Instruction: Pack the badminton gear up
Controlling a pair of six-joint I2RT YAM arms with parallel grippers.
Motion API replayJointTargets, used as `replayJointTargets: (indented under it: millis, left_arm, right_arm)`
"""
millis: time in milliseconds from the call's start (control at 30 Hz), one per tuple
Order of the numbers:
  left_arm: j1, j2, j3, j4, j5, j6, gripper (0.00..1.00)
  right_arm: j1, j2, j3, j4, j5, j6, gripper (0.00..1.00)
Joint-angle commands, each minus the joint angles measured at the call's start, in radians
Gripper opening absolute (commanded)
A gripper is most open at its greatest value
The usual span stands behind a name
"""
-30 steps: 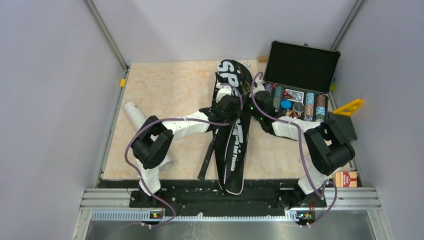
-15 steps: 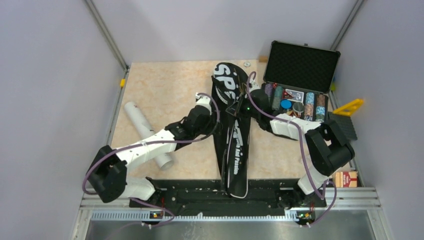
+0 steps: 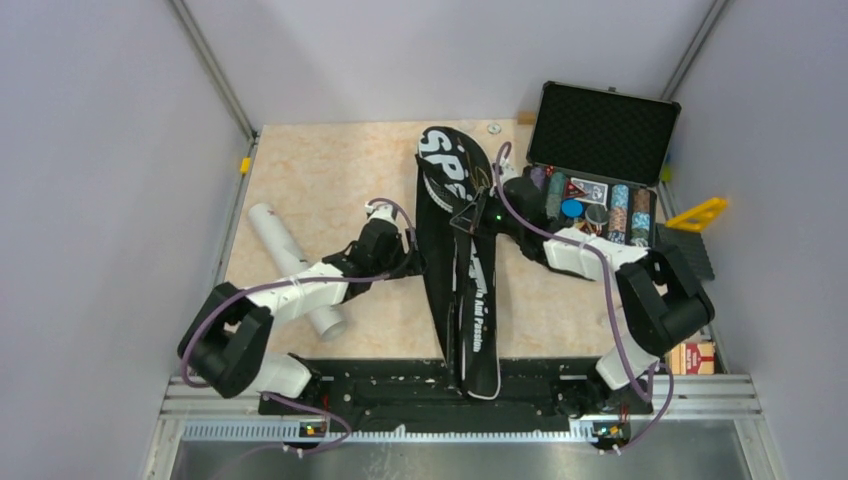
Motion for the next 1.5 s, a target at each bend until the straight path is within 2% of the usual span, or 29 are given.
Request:
replayJointTargets:
  millis: [0, 133, 300, 367, 400, 433, 467, 500, 533, 567, 667, 767, 867, 933, 1000, 1100, 1167, 1367, 1467]
  left_arm:
    - [0.03, 0.104, 0.057, 0.163, 0.056, -0.021, 0.8]
    - [0.071, 0.205, 0.097, 0.191, 0.074, -0.022, 0.8]
    - [0.103, 0.285, 0.095, 0.275, 0.224, -0.033, 0.8]
    - [0.103, 0.304, 0.082, 0.33, 0.284, -0.042, 0.76]
    - [0.103, 0.313, 0.078, 0.36, 0.321, -0.041, 0.69]
    - [0.104, 0.319, 0.08, 0.376, 0.353, -0.041, 0.57]
    - [0.103, 0.32, 0.084, 0.379, 0.375, -0.039, 0.42]
    - [0.104, 0.313, 0.084, 0.369, 0.386, -0.032, 0.2]
    - [0.103, 0.295, 0.08, 0.353, 0.38, -0.026, 0.03]
    - [0.103, 0.268, 0.075, 0.33, 0.351, -0.017, 0.0]
    - [0.102, 0.14, 0.054, 0.223, 0.208, 0.012, 0.0]
    - [0.101, 0.009, 0.046, 0.111, 0.093, 0.033, 0.0]
    - [0.1, -0.063, 0.042, 0.061, 0.045, 0.043, 0.0]
    - [0.099, -0.08, 0.04, 0.053, 0.052, 0.047, 0.0]
    - [0.097, -0.073, 0.042, 0.054, 0.05, 0.049, 0.0]
    - [0.096, -0.034, 0.046, 0.066, 0.058, 0.059, 0.0]
    - [0.095, -0.02, 0.044, 0.076, 0.07, 0.066, 0.0]
    - [0.094, -0.023, 0.027, 0.09, 0.073, 0.071, 0.0]
    - [0.093, -0.032, 0.035, 0.083, 0.076, 0.069, 0.0]
  right_arm:
    - [-0.005, -0.102, -0.006, 0.095, -0.059, 0.015, 0.0]
    - [-0.021, -0.136, -0.043, 0.149, -0.114, 0.047, 0.0]
    - [-0.052, -0.159, -0.1, 0.248, -0.181, 0.117, 0.0]
    - [-0.059, -0.156, -0.117, 0.281, -0.188, 0.138, 0.0]
    - [-0.062, -0.153, -0.12, 0.292, -0.188, 0.146, 0.0]
    - [-0.065, -0.148, -0.124, 0.297, -0.188, 0.151, 0.0]
    - [-0.07, -0.144, -0.124, 0.299, -0.189, 0.152, 0.0]
    - [-0.078, -0.14, -0.122, 0.293, -0.189, 0.152, 0.0]
    - [-0.088, -0.137, -0.118, 0.281, -0.19, 0.145, 0.0]
    - [-0.103, -0.137, -0.11, 0.256, -0.191, 0.126, 0.0]
    - [-0.143, -0.137, -0.028, 0.025, -0.134, -0.057, 0.0]
    - [-0.146, -0.12, 0.094, -0.311, 0.13, -0.276, 0.03]
    - [-0.145, -0.091, 0.164, -0.463, 0.423, -0.364, 0.1]
    - [-0.145, -0.083, 0.183, -0.504, 0.494, -0.392, 0.21]
    - [-0.144, -0.105, 0.166, -0.49, 0.456, -0.423, 0.33]
    - [-0.142, -0.166, 0.11, -0.421, 0.278, -0.455, 0.47]
    - [-0.129, -0.221, 0.073, -0.392, 0.182, -0.48, 0.5]
    - [-0.028, -0.406, -0.015, -0.411, 0.088, -0.53, 0.56]
    - [0.071, -0.483, -0.064, -0.443, 0.075, -0.523, 0.58]
